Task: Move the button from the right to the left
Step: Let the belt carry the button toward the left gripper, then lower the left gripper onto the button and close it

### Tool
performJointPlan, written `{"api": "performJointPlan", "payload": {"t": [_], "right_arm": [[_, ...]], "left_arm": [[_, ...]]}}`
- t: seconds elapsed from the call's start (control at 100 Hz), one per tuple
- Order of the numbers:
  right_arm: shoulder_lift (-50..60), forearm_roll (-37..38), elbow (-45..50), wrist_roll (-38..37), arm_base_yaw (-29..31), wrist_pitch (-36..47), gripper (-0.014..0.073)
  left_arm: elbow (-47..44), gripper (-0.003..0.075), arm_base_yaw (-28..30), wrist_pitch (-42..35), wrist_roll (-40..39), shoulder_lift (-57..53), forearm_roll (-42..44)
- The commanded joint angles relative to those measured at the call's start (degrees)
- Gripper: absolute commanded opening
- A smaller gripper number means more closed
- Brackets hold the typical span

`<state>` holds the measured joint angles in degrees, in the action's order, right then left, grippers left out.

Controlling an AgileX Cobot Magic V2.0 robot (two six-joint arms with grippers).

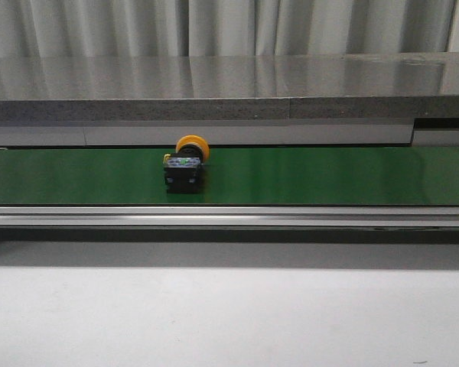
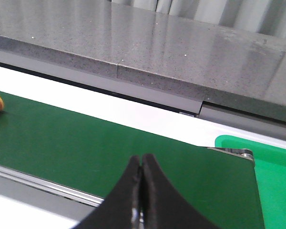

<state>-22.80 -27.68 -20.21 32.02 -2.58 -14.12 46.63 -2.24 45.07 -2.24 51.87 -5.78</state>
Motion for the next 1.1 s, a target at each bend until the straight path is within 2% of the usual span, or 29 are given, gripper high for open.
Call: {"api": "performJointPlan", "payload": {"t": [0.0, 0.11, 0.52, 0.88, 1.09], "right_arm": [[-0.15, -0.72, -1.53, 0.39, -0.02, 3.78, -0.0067], [-0.15, -0.72, -1.53, 0.39, -0.02, 3.78, -0.0067], [-0.15, -0.72, -1.53, 0.39, -0.02, 3.78, -0.0067], [-0.15, -0.72, -1.53, 0.39, -0.02, 3.78, -0.0067], [-0.15, -0.72, -1.53, 0.39, -0.02, 3.78, -0.0067]], "left_arm": [[2.13, 0.0624, -0.19, -3.37, 1.61, 1.07, -3.48], [3.05, 0.0624, -1.92, -3.49, 2.94, 4.27, -5.31], [12.31, 0.0624, -12.95, -8.86, 2.94, 20.18, -3.84], [20.39, 0.0624, -18.47, -11.77, 2.94, 32.57, -2.02], [21.37, 0.0624, -19.79, -13.37, 2.94, 37.26, 1.65]]}}
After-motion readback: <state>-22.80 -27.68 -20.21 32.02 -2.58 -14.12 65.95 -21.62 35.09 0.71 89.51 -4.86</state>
